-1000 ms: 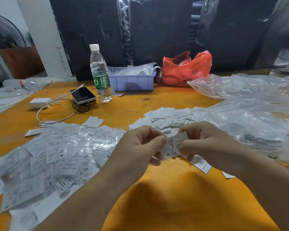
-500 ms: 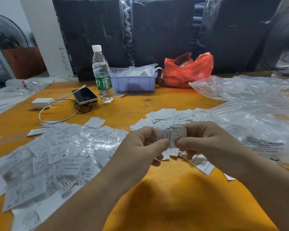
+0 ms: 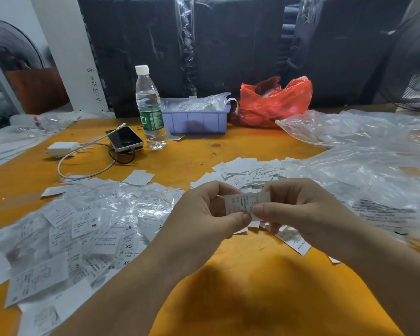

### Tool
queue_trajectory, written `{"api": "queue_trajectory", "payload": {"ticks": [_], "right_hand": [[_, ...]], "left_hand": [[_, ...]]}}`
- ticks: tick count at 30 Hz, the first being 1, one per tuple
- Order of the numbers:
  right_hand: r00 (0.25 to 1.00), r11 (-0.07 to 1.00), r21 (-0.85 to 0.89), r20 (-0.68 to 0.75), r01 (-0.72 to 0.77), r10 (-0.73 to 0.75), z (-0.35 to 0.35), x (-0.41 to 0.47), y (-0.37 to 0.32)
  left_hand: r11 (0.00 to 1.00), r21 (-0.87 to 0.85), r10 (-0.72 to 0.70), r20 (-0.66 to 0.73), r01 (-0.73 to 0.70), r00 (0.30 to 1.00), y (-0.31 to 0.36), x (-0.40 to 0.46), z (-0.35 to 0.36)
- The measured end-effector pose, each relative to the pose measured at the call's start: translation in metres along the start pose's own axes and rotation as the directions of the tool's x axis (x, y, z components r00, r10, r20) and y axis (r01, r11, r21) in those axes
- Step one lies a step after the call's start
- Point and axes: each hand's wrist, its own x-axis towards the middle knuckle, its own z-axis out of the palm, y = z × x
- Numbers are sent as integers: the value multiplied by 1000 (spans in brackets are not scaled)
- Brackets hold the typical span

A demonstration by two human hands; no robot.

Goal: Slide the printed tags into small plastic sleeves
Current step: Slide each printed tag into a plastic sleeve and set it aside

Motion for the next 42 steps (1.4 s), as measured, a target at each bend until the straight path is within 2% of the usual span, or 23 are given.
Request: {"api": "queue_trajectory", "payload": {"ticks": [3, 6, 14, 18, 23, 42], "right_hand": [[996, 999, 3, -83, 34, -34, -2, 0, -2], [993, 998, 43, -109, 46, -41, -3, -1, -5], [998, 998, -49, -62, 26, -29, -1, -1, -1], [1000, 999, -28, 13, -23, 24, -3, 0, -3], [1000, 1000, -7, -17, -25, 25, -6, 0, -5], [999, 1000, -27, 53, -12, 14, 2, -1, -1]], "left_hand": [[1000, -28, -5, -6, 5, 1000, 0, 1, -1], [998, -58, -19, 12, 19, 1000, 0, 2, -2], [998, 56, 34, 0, -34, 999, 1, -2, 1], [998, 58, 31, 9, -31, 999, 2, -2, 2], [998, 58, 15, -1, -15, 1000, 2, -2, 1], [1000, 26, 13, 47, -14, 999, 2, -4, 4]]}}
